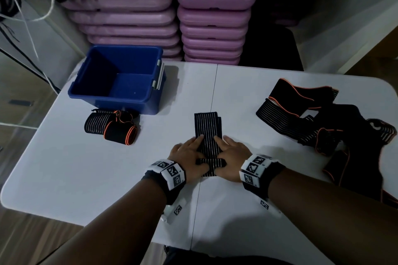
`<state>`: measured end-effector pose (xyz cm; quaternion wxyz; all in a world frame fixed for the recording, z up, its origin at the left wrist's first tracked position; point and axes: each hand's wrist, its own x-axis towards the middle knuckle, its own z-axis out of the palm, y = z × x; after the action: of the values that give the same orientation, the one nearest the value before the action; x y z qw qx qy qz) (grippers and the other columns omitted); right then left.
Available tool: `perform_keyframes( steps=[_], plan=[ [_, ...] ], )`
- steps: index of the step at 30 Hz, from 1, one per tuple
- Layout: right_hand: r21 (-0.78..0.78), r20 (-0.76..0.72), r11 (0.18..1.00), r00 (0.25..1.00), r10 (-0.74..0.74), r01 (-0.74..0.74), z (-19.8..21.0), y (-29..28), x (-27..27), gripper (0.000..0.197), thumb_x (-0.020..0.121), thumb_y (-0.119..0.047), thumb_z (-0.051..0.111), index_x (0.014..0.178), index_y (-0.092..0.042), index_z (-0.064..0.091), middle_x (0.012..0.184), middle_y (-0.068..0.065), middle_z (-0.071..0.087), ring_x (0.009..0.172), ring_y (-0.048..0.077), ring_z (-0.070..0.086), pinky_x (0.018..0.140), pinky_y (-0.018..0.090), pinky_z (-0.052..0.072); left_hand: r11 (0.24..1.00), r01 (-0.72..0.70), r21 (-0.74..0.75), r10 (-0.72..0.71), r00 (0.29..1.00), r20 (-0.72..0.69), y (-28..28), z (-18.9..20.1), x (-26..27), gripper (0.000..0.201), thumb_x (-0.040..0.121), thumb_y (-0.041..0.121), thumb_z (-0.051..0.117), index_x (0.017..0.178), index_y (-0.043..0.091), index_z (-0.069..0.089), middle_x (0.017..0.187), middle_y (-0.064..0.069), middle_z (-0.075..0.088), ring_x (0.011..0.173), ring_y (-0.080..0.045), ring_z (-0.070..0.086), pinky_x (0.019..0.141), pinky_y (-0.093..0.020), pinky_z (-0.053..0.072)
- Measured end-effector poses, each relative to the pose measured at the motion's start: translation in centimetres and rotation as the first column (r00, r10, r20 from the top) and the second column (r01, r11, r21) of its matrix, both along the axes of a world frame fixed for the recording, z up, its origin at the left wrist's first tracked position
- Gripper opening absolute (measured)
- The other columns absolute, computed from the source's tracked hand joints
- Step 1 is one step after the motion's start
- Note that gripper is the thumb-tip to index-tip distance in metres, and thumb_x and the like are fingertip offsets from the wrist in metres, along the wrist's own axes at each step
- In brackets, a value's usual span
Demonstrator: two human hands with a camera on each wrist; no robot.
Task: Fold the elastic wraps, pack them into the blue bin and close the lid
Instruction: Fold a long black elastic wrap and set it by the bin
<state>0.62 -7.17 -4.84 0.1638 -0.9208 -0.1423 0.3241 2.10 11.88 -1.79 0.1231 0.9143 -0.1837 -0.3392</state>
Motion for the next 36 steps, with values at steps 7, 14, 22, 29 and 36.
perform_keyframes(
  steps=[7, 14, 22, 29, 36],
  plan=[
    [0.079, 0.009, 0.991, 0.994, -0.113, 0.112, 0.4, -0.4, -0.2, 0.049, 0.078, -0.048, 0.054, 0.119, -0.023, 0.061, 0.164, 0.001, -0.007, 0.151, 0.018, -0.005, 0.122, 0.043, 0.012, 1.0, 0.028, -0.012, -0.028, 1.0, 0.0, -0.3, 0.1, 1.3, 0.05, 0.078, 0.051, 0.048, 0.121, 0.033, 0.066, 0.163, 0.004, -0.008, 0.147, -0.013, 0.007, 0.121, -0.04, 0.004],
    [0.187, 0.053, 0.947, 0.96, -0.274, 0.26, 1.3, -0.8, -1.6, 0.039, 0.074, -0.046, 0.054, 0.105, -0.024, 0.066, 0.139, 0.001, 0.039, 0.13, 0.026, 0.033, 0.108, 0.037, 0.034, 0.867, -0.302, -0.396, 0.313, 0.949, -0.037, -0.5, -1.0, -0.3, 0.031, 0.074, 0.01, 0.073, 0.104, 0.019, 0.07, 0.133, 0.011, 0.03, 0.121, -0.005, 0.04, 0.082, 0.012, 0.018],
    [0.281, -0.035, 0.911, 0.952, -0.304, 0.301, 0.4, -1.2, -2.5, 0.05, 0.062, -0.053, 0.056, 0.111, -0.039, 0.056, 0.139, -0.011, 0.041, 0.13, 0.02, 0.037, 0.104, 0.042, 0.04, 0.811, -0.299, -0.504, 0.291, 0.952, -0.097, -0.7, -2.3, -0.7, 0.032, 0.055, 0.041, 0.072, 0.087, 0.036, 0.069, 0.147, 0.011, 0.031, 0.126, -0.004, 0.045, 0.103, -0.025, 0.043],
    [0.281, 0.007, 0.912, 0.949, -0.314, 0.3, 0.6, -0.8, -2.5, 0.047, 0.062, -0.049, 0.053, 0.107, -0.034, 0.054, 0.123, -0.022, 0.042, 0.118, 0.017, 0.043, 0.1, 0.041, 0.042, 0.899, -0.243, -0.365, 0.23, 0.97, -0.081, -0.8, -2.2, 0.0, 0.044, 0.059, 0.042, 0.074, 0.102, 0.035, 0.067, 0.158, 0.012, 0.011, 0.129, -0.002, 0.039, 0.108, -0.029, 0.04],
    [0.147, 0.05, 0.953, 0.96, -0.276, 0.267, 1.5, -0.1, -2.3, 0.059, 0.073, -0.04, 0.058, 0.13, -0.027, 0.046, 0.156, -0.007, 0.023, 0.135, 0.024, 0.029, 0.108, 0.043, 0.036, 0.999, -0.031, -0.041, 0.036, 0.99, 0.135, -1.2, -0.4, 0.2, 0.073, 0.072, 0.059, 0.063, 0.14, 0.041, 0.042, 0.161, 0.003, 0.002, 0.139, -0.022, 0.03, 0.119, -0.039, 0.014]
  ],
)
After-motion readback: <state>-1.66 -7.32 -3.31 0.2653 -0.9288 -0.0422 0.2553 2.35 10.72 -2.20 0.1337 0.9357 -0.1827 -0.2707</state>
